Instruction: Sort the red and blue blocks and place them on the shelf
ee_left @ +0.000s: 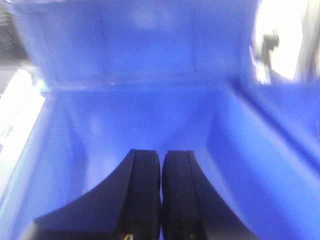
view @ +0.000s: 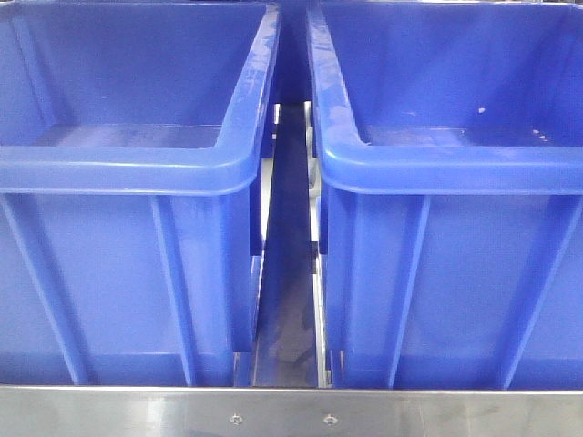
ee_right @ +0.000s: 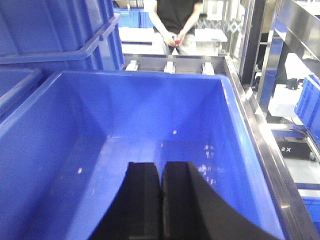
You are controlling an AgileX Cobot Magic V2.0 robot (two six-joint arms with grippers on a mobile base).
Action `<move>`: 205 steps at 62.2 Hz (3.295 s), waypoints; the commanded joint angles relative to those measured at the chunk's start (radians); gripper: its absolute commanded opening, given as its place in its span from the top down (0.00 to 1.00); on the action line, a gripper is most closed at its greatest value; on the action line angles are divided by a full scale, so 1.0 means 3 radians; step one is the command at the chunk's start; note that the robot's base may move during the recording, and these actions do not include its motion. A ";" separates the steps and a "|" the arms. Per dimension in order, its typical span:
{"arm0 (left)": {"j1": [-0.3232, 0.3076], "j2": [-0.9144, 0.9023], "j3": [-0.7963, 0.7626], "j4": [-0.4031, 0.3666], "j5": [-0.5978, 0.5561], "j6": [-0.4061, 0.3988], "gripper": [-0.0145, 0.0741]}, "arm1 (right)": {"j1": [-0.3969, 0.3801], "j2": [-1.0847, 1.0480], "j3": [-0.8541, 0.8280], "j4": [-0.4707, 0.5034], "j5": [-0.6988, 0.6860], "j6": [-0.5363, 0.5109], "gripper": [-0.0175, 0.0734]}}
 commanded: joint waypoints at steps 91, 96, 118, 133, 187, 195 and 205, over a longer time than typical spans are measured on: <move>0.0342 -0.0403 0.0546 -0.0449 -0.0703 0.0360 0.69 | -0.0027 -0.0915 0.0447 0.0035 -0.0106 -0.0026 0.75; 0.0342 -0.0403 0.0546 -0.0449 -0.0703 0.0360 0.69 | -0.0030 -0.1025 0.0560 0.0032 -0.0106 -0.0026 0.75; 0.0342 -0.0403 0.0546 -0.0449 -0.0703 0.0360 0.69 | -0.0030 -0.1585 0.1245 -0.0013 -0.0327 -0.0026 0.75; 0.0342 -0.0403 0.0546 -0.0449 -0.0703 0.0360 0.69 | -0.0030 -0.1593 0.1504 -0.0053 -0.0643 -0.0026 0.75; 0.0342 -0.0403 0.0546 -0.0449 -0.0709 0.0360 0.69 | -0.0060 -0.1593 0.1504 -0.0053 -0.0608 -0.0026 0.75; 0.0342 -0.0403 0.0546 -0.0449 -0.0709 0.0360 0.69 | -0.0060 -0.1593 0.1504 -0.0053 -0.0608 -0.0026 0.75; 0.0345 -0.0403 0.0546 -0.0449 -0.0709 0.0360 0.69 | -0.0060 -0.1593 0.1504 -0.0053 -0.0608 -0.0026 0.75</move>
